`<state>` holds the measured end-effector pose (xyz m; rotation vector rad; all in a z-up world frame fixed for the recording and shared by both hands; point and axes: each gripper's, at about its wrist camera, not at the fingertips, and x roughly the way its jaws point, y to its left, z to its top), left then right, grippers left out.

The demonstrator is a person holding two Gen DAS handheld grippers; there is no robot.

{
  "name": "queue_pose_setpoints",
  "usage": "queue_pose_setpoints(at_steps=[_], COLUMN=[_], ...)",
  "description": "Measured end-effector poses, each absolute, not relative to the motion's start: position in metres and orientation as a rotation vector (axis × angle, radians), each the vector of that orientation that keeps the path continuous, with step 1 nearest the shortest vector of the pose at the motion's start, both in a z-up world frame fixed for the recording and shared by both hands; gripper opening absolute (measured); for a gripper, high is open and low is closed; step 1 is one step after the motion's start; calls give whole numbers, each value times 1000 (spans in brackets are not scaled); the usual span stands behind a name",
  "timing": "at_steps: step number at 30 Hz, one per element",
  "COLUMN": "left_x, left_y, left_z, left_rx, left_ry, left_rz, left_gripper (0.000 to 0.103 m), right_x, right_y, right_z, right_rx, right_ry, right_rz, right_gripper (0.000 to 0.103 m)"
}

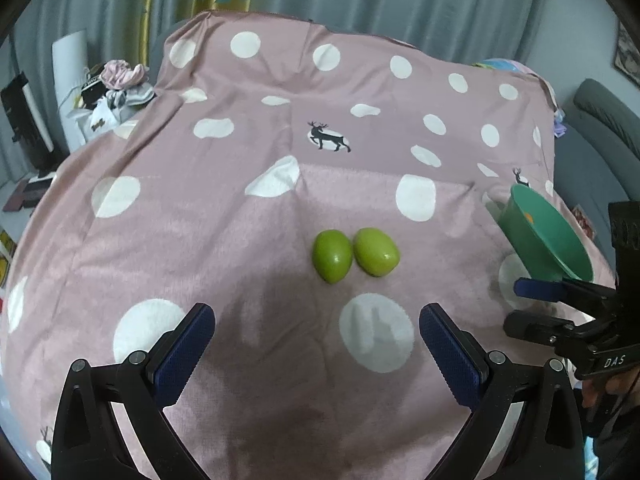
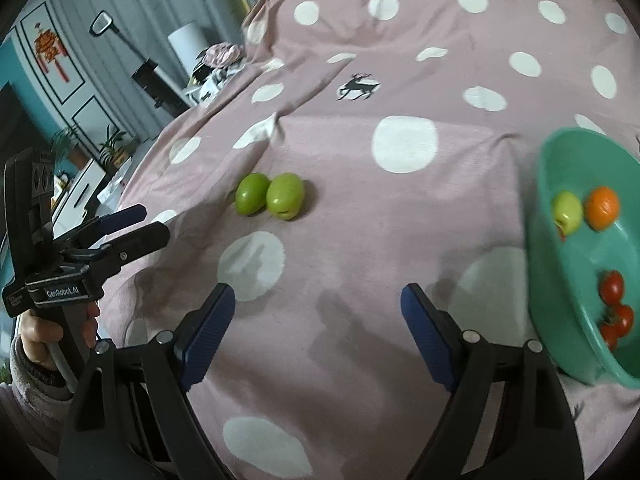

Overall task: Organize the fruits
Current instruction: 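Move both open grippers toward the two green oval fruits on the sheet, then close the right gripper on one green fruit while the left gripper closes on the other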

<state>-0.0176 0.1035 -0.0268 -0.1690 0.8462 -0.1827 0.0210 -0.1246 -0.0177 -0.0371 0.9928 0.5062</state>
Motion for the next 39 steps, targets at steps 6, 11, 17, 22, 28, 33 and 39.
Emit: queue_pose_setpoints(at_steps=[6,11,17,22,28,33,39], left_x=[-19,-19,-17,-14,-9,-3,6], left_y=[103,105,112,114,113,110,103], left_z=[-30,-34,-34,-36,-37,-37,-32], left_rx=[-166,-161,-177,-184,-191,-201,-203], left_ry=[832,831,821,820,825,831,826], left_rz=[-205,-215,-220,-231,-245,-254,-275], left_gripper=[102,102,102,102,102,102,99], right_x=[42,67,92,105,117,113,96], right_y=[-103,-81,-60,-49,-39,-43,-77], right_z=[-23,-32,-45,-52,-62,-61,-50], right_rx=[-61,-63,-98,-120,-148,-153,-36], right_ry=[1021,1056,1097,1117,1141,1121,1102], right_rz=[556,579,561,558,572,575,578], right_gripper=[73,62,50,46,37,37,37])
